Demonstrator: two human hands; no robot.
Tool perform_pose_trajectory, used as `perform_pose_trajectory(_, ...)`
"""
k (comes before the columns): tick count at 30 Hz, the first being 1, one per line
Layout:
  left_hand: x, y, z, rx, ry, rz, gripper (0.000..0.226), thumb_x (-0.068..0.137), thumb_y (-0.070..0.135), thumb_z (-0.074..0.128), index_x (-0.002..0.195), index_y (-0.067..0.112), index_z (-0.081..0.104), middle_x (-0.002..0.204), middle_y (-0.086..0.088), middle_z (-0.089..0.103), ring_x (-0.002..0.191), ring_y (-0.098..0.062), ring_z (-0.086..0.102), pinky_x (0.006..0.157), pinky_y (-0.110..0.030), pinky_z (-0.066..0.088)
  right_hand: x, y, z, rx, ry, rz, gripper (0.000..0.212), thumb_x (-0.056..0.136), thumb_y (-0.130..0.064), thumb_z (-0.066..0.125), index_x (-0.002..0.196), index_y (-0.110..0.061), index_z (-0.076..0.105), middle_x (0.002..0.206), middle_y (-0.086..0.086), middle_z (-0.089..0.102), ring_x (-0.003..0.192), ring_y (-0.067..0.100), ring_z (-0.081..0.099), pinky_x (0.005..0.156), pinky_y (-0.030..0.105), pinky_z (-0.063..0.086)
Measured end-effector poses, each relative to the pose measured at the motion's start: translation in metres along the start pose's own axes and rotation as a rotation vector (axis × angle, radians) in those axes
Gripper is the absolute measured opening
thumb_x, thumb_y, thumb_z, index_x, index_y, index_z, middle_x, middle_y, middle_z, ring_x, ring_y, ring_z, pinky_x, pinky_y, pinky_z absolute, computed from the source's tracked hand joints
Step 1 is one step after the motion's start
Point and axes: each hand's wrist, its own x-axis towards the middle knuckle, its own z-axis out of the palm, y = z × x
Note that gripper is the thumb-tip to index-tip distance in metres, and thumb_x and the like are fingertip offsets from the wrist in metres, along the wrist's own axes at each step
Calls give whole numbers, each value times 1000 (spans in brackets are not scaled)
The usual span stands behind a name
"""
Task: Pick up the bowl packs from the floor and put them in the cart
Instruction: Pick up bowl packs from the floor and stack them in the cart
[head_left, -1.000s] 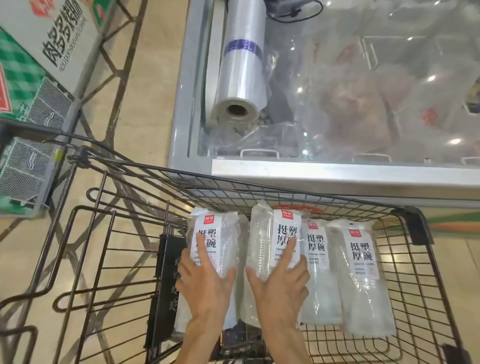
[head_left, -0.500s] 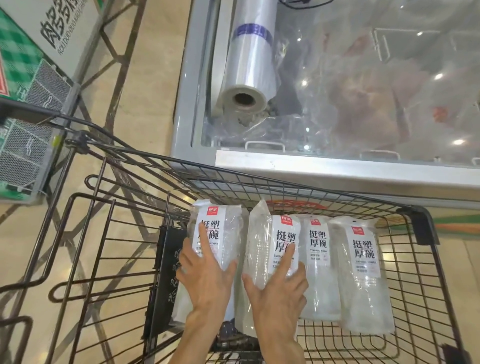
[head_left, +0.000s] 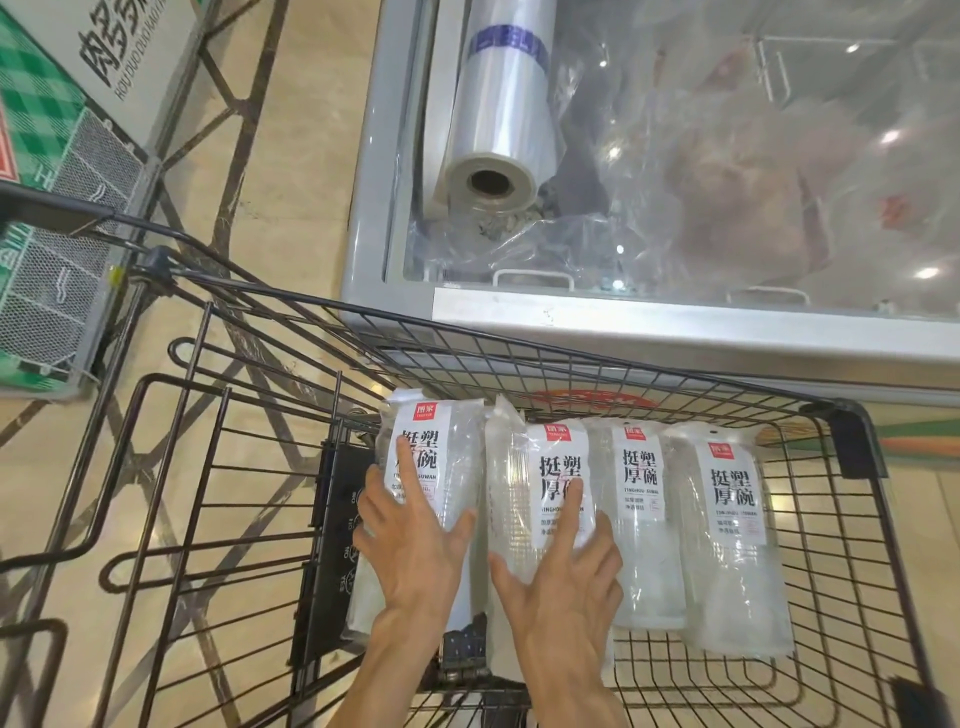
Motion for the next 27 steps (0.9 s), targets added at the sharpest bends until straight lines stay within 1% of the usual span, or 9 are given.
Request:
perform_pose_trajectory(4, -1, 2, 0, -2, 3, 7, 133, 72, 61, 81, 160, 33, -14, 158, -21, 20, 143, -41, 27, 109, -61, 37, 18, -10, -4, 46, -21, 13, 128, 76, -71, 70, 160, -31, -17, 155, 23, 19, 134, 36, 31, 102, 51, 42)
perform_pose_trajectory(9, 1, 1, 2, -15, 14, 13, 132, 72, 62, 81, 160, 33, -13, 158, -21, 19, 143, -40, 26, 108, -62, 36, 31, -29, 0, 101, -45, 66, 130, 74, -78, 65, 159, -28, -20, 156, 23, 14, 135, 37, 28, 103, 53, 39)
perform_pose_trajectory(14, 2, -1, 4, -21, 19, 19, 133, 71, 62, 81, 161, 33, -12, 157, -22, 19, 142, -41, 28, 108, -63, 37, 31, -30, 1, 102, -60, 82, 131, 73, -81, 62, 157, -29, -25, 158, 23, 12, 137, 36, 26, 104, 51, 38)
perform_pose_trajectory(17, 1, -3, 0, -25, 0, 42, 132, 74, 65, 78, 159, 33, -18, 160, -22, 12, 147, -41, 20, 112, -64, 34, 32, -28, -3, 104, -74, 74, 132, 71, -88, 56, 156, -30, -27, 159, 21, 11, 137, 37, 27, 105, 53, 38)
perform_pose_trajectory(19, 0, -4, -7, -22, -10, 72, 128, 76, 70, 71, 159, 33, -20, 162, -21, 6, 150, -41, 12, 115, -65, 28, 30, -27, -9, 121, -100, 61, 130, 72, -91, 50, 155, -31, -29, 161, 21, 6, 140, 38, 25, 109, 55, 36)
perform_pose_trajectory(21, -3, -3, -19, -39, 7, 110, 121, 78, 77, 61, 160, 33, -16, 164, -19, 2, 153, -40, 7, 117, -66, 24, 27, -23, -21, 146, -135, 35, 123, 75, -91, 43, 153, -34, -32, 164, 18, -6, 147, 39, 18, 116, 59, 30)
perform_pose_trajectory(23, -10, -4, -37, -28, 48, 158, 112, 80, 81, 52, 162, 32, -6, 166, -17, 5, 154, -39, 8, 117, -66, 23, 21, -19, -38, 163, -135, -8, 114, 79, -91, 36, 151, -37, -34, 166, 13, -16, 153, 37, 7, 121, 60, 20)
perform_pose_trajectory(25, -16, -4, -61, 9, 106, 209, 105, 84, 77, 52, 163, 30, 3, 167, -16, 14, 154, -37, 14, 118, -63, 25, 15, -15, -62, 164, -127, -72, 107, 82, -89, 31, 152, -38, -32, 167, 9, -17, 155, 33, 0, 124, 57, 16)
perform_pose_trajectory(27, -24, -5, -90, 55, 137, 273, 96, 89, 74, 49, 164, 28, 10, 167, -11, 23, 154, -33, 19, 120, -58, 23, 11, -13, -92, 157, -148, -143, 101, 86, -85, 32, 157, -36, -20, 169, 6, -11, 156, 30, 0, 124, 54, 15)
